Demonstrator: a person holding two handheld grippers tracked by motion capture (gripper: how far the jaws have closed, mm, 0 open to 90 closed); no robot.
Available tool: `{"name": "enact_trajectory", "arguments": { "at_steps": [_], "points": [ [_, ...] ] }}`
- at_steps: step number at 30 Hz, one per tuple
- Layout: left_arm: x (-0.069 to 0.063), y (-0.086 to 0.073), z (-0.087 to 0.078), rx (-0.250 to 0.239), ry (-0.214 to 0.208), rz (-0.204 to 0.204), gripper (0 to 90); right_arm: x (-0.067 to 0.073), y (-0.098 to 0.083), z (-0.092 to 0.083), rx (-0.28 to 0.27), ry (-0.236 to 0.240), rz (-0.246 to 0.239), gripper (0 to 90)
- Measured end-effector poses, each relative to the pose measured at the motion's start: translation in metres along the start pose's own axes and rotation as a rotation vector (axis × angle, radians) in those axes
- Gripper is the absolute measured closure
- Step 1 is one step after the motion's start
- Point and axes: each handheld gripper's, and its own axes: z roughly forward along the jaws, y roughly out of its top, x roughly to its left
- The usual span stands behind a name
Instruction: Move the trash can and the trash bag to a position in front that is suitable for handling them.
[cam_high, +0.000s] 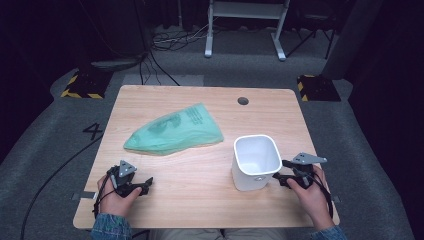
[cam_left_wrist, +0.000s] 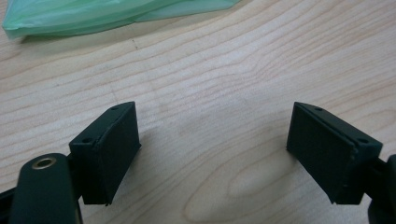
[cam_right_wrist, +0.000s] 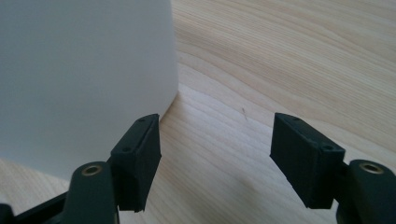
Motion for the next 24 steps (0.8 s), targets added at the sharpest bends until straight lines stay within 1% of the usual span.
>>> {"name": "enact_trajectory", "arguments": {
  "at_steps": [2, 3, 4, 7, 9, 10, 11, 12, 13, 14, 15, 16, 17, 19, 22, 23, 24],
  "points": [
    [0.0, 0.001, 0.001, 0.001, 0.005, 0.001, 16.7, 0.001, 0.0, 0.002, 0.0, -0.002, -0.007, 33.6],
    [-0.001, 0.003, 0.002, 0.002, 0.007, 0.004, 16.7, 0.004, 0.0, 0.007, 0.008, -0.004, -0.013, 33.0],
    [-0.002, 0.003, 0.003, 0.003, 0.005, -0.002, 16.7, 0.01, -0.001, 0.012, 0.018, -0.008, -0.022, 33.6],
    [-0.002, 0.003, 0.003, 0.003, 0.004, 0.001, 16.8, 0.014, -0.001, 0.015, 0.012, -0.007, -0.018, 33.4],
    [-0.002, 0.003, 0.003, 0.003, 0.005, 0.001, 16.8, 0.018, 0.0, 0.019, 0.014, 0.006, -0.021, 33.3],
    [-0.002, 0.003, 0.003, 0.003, 0.004, 0.0, 16.8, 0.025, 0.002, 0.025, 0.026, 0.023, -0.034, 32.8],
    [-0.002, 0.003, 0.003, 0.003, 0.004, 0.0, 16.8, 0.025, 0.002, 0.025, 0.026, 0.023, -0.034, 32.8],
    [-0.002, 0.003, 0.003, 0.008, 0.0, 0.002, 16.7, 0.032, 0.005, 0.03, 0.036, 0.03, -0.048, 32.8],
    [-0.002, 0.003, 0.003, 0.008, 0.0, 0.002, 16.7, 0.032, 0.005, 0.03, 0.036, 0.03, -0.048, 32.8],
    [-0.002, 0.003, 0.003, 0.009, -0.001, 0.003, 16.7, 0.035, 0.007, 0.032, 0.038, 0.035, -0.06, 32.8],
    [-0.003, 0.003, 0.003, 0.005, 0.002, 0.001, 16.7, 0.04, 0.009, 0.037, 0.041, 0.043, -0.085, 32.1],
    [-0.003, 0.003, 0.003, 0.003, 0.005, -0.001, 16.6, 0.042, 0.01, 0.04, 0.042, 0.044, -0.093, 31.4],
    [-0.003, 0.003, 0.003, 0.002, 0.007, 0.0, 16.4, 0.044, 0.012, 0.047, 0.042, 0.042, -0.105, 30.8],
    [-0.003, 0.003, 0.003, 0.002, 0.008, -0.001, 16.4, 0.046, 0.015, 0.056, 0.041, 0.049, -0.11, 30.5],
    [-0.003, 0.003, 0.003, 0.002, 0.008, -0.003, 16.4, 0.048, 0.023, 0.069, 0.016, 0.071, -0.132, 30.5],
    [-0.003, 0.004, 0.003, 0.006, 0.005, -0.001, 16.4, 0.046, 0.025, 0.072, 0.016, 0.071, -0.131, 30.4],
    [-0.003, 0.004, 0.004, 0.003, 0.009, -0.001, 16.5, 0.045, 0.028, 0.076, 0.018, 0.066, -0.12, 30.1]
  ]
}}
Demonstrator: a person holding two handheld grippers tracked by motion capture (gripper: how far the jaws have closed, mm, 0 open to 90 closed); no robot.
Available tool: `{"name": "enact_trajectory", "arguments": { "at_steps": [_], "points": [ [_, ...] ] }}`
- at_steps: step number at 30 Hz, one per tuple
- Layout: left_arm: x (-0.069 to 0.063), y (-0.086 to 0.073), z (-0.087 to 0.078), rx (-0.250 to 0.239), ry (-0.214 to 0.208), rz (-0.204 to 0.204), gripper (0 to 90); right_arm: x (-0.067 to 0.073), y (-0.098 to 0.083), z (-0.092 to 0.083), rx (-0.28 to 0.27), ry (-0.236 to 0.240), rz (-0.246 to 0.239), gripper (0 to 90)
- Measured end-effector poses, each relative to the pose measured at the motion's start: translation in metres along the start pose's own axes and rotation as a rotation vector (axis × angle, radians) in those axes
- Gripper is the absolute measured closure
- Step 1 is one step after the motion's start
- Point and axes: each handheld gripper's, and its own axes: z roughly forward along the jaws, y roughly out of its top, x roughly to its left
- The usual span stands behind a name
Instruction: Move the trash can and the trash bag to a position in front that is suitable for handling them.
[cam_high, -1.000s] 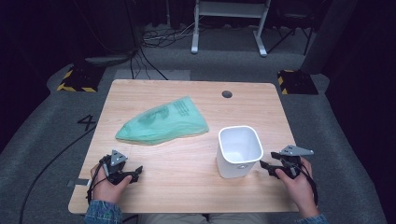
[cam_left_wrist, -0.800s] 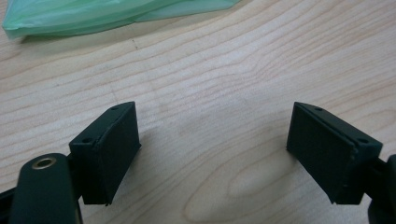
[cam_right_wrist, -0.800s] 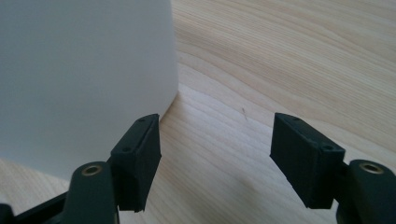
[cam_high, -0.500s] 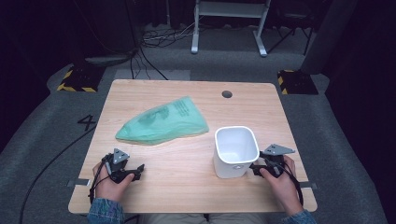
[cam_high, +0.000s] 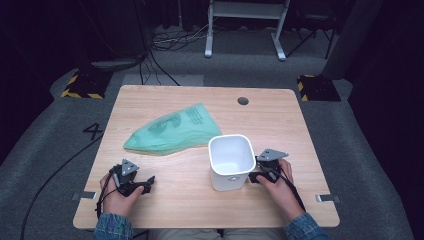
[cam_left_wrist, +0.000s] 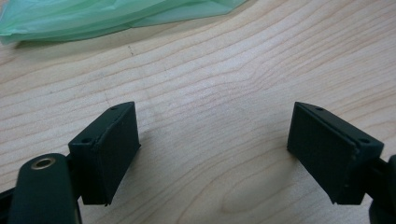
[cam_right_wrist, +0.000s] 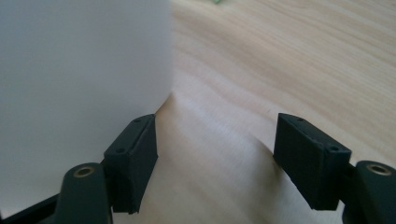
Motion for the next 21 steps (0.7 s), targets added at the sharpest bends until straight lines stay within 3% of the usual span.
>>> {"name": "enact_trajectory", "arguments": {
  "at_steps": [1, 4, 6, 9, 12, 17, 19, 21],
  "points": [
    [-0.001, 0.001, 0.0, 0.0, 0.001, -0.002, 17.2, -0.002, 0.002, 0.003, 0.0, -0.003, 0.008, 30.8],
    [-0.01, 0.008, 0.006, -0.029, -0.015, -0.004, 31.8, 0.002, 0.008, 0.008, 0.007, 0.001, 0.018, 33.3],
    [-0.02, 0.015, 0.011, -0.054, -0.045, -0.008, 29.9, 0.011, 0.009, 0.008, 0.012, 0.009, 0.006, 33.3],
    [-0.036, 0.028, 0.018, -0.046, -0.085, 0.008, 29.9, 0.024, 0.011, 0.01, 0.012, 0.029, -0.005, 32.9],
    [-0.047, 0.04, 0.023, -0.061, -0.133, -0.007, 30.1, 0.035, 0.014, 0.014, 0.008, 0.054, -0.03, 32.1],
    [-0.07, 0.051, 0.027, -0.063, -0.189, 0.02, 29.9, 0.055, 0.019, 0.016, 0.029, 0.075, -0.05, 32.3],
    [-0.074, 0.051, 0.028, -0.059, -0.194, 0.024, 30.2, 0.062, 0.018, 0.016, 0.034, 0.094, -0.053, 32.3],
    [-0.075, 0.051, 0.028, -0.06, -0.165, 0.036, 31.7, 0.069, 0.018, 0.014, 0.037, 0.095, -0.058, 33.5]
  ]
}}
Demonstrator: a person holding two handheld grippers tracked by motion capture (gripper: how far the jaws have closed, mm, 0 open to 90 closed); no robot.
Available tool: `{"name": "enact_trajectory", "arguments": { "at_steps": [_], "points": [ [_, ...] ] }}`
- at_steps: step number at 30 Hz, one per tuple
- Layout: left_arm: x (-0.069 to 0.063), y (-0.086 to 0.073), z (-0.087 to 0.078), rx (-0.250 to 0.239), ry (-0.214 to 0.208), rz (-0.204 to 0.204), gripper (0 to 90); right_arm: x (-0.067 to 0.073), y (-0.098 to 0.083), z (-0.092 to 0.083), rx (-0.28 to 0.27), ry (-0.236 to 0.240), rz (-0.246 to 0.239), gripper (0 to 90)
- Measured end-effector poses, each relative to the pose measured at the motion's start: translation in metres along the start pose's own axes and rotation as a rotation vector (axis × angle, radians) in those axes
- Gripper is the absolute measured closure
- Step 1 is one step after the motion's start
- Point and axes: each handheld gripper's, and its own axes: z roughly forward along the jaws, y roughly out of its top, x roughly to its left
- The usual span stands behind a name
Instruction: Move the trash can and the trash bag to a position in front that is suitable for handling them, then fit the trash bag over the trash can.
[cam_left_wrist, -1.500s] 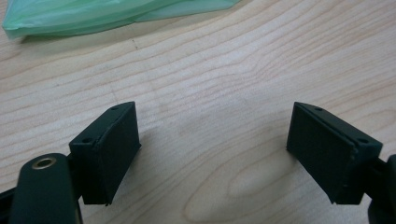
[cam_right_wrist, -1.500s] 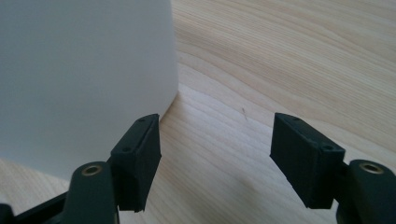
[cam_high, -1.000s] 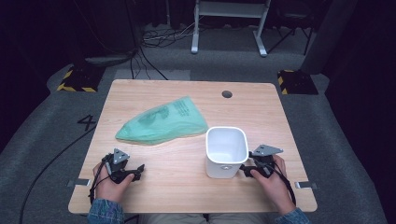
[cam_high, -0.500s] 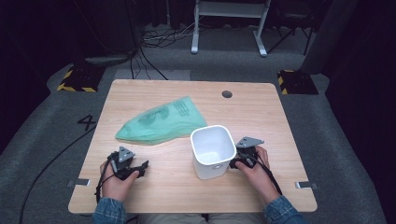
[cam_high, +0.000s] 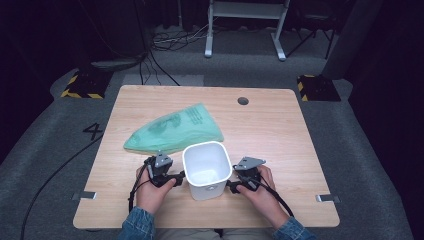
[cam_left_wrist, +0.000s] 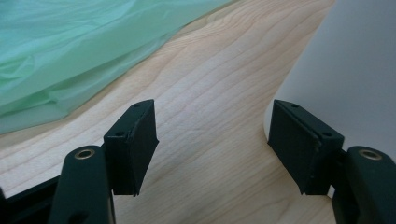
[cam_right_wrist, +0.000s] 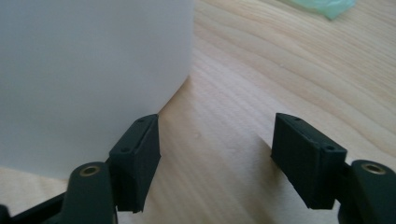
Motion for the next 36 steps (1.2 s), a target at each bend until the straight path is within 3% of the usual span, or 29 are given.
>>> {"name": "enact_trajectory", "arguments": {
  "at_steps": [5, 10, 12, 15, 18, 22, 30, 33, 36],
  "points": [
    [0.002, 0.0, 0.0, -0.003, 0.027, 0.005, 32.2, 0.012, -0.001, -0.001, 0.005, 0.03, -0.025, 32.5],
    [0.005, -0.001, 0.001, 0.005, 0.034, 0.001, 29.1, 0.014, 0.0, 0.0, 0.007, 0.066, -0.047, 29.9],
    [0.007, -0.002, -0.002, 0.007, 0.044, 0.007, 29.0, 0.008, 0.0, -0.001, 0.005, 0.077, -0.028, 29.6],
    [0.01, -0.004, -0.006, 0.015, 0.046, 0.023, 28.4, -0.005, 0.005, -0.005, -0.004, 0.042, -0.036, 29.6],
    [0.012, -0.008, -0.008, 0.046, 0.035, 0.087, 27.1, -0.019, 0.013, -0.008, -0.009, 0.024, -0.025, 29.3],
    [0.017, -0.016, -0.014, 0.061, 0.049, 0.112, 27.1, -0.037, 0.023, -0.005, 0.001, 0.008, -0.029, 27.7],
    [0.026, -0.024, -0.025, 0.052, 0.055, 0.084, 27.2, -0.067, 0.045, 0.009, 0.002, -0.037, -0.033, 25.4],
    [0.028, -0.027, -0.027, 0.026, 0.054, 0.079, 29.0, -0.076, 0.052, 0.019, -0.007, -0.043, -0.019, 26.0],
    [0.029, -0.028, -0.029, 0.033, 0.058, 0.079, 29.1, -0.082, 0.059, 0.031, -0.009, -0.047, -0.014, 26.9]
  ]
}}
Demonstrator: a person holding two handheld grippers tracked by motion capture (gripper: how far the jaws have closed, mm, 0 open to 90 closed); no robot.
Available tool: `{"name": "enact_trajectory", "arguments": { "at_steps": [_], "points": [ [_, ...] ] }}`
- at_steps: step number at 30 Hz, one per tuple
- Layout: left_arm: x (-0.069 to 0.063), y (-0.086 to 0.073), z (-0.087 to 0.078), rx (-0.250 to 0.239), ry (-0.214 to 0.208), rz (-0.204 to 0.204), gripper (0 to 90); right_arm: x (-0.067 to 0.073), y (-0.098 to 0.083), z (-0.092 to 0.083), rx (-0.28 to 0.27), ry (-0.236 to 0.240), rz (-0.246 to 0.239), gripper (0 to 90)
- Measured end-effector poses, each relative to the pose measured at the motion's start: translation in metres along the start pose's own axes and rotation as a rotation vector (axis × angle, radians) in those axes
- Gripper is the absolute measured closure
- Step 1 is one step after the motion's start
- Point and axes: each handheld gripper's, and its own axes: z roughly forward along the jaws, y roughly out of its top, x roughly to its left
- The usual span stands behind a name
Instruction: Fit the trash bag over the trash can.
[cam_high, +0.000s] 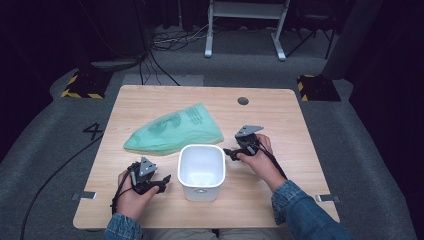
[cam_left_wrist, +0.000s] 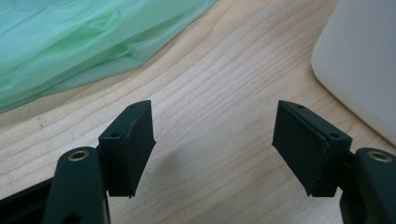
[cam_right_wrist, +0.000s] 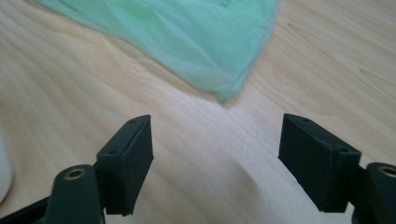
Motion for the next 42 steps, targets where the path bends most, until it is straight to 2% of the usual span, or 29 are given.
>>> {"name": "enact_trajectory", "arguments": {
  "at_steps": [4, 7, 9, 13, 14, 15, 16, 17, 19, 20, 21, 24, 28, 33, 37, 42],
  "points": [
    [-0.002, -0.002, 0.001, 0.005, -0.006, 0.008, 29.2, -0.004, 0.009, 0.025, 0.006, -0.005, 0.027, 27.9],
    [-0.002, -0.004, 0.001, 0.021, -0.017, 0.034, 29.2, -0.003, 0.014, 0.039, 0.008, 0.005, 0.03, 28.2],
    [-0.001, -0.005, 0.001, 0.019, -0.015, 0.036, 29.4, -0.003, 0.017, 0.046, 0.011, 0.013, 0.026, 28.7],
    [0.001, -0.006, 0.0, 0.01, -0.022, 0.012, 29.4, -0.002, 0.019, 0.056, -0.01, 0.023, 0.023, 31.4],
    [0.002, -0.006, 0.0, 0.005, -0.018, 0.01, 29.4, -0.002, 0.019, 0.059, -0.024, 0.03, 0.036, 31.8],
    [0.002, -0.006, -0.001, 0.007, -0.016, 0.01, 29.5, -0.002, 0.02, 0.06, -0.026, 0.031, 0.03, 35.4],
    [0.002, -0.006, -0.001, 0.005, -0.017, 0.004, 29.5, -0.002, 0.02, 0.06, -0.031, 0.035, 0.028, 43.4],
    [0.003, -0.007, -0.001, 0.005, -0.016, 0.006, 29.7, -0.001, 0.021, 0.06, -0.036, 0.041, 0.022, 55.8],
    [0.003, -0.007, -0.002, 0.004, -0.017, 0.009, 30.4, 0.001, 0.023, 0.058, -0.027, 0.06, -0.001, 73.8],
    [0.003, -0.008, -0.002, 0.001, -0.016, 0.007, 30.4, 0.001, 0.024, 0.057, -0.017, 0.064, -0.008, 85.1],
    [0.005, -0.007, -0.002, 0.003, -0.013, 0.01, 30.3, 0.001, 0.025, 0.056, -0.001, 0.065, -0.015, 89.3],
    [0.006, -0.008, -0.003, -0.003, -0.008, 0.002, 30.4, 0.0, 0.024, 0.051, -0.001, 0.049, -0.011, 90.0],
    [0.007, -0.009, -0.002, 0.001, -0.01, -0.003, 30.4, -0.006, 0.017, 0.035, -0.009, 0.032, 0.015, 90.0],
    [0.008, -0.009, -0.002, 0.002, -0.01, -0.005, 30.4, -0.017, -0.001, 0.007, -0.015, 0.006, 0.061, 90.0],
    [0.007, -0.009, -0.002, 0.008, -0.008, -0.004, 29.4, -0.027, -0.016, -0.017, -0.001, -0.016, 0.073, 88.2],
    [0.008, -0.007, 0.0, 0.004, -0.008, -0.007, 29.5, -0.037, -0.038, -0.049, 0.011, -0.046, 0.087, 89.9]
  ]
}}
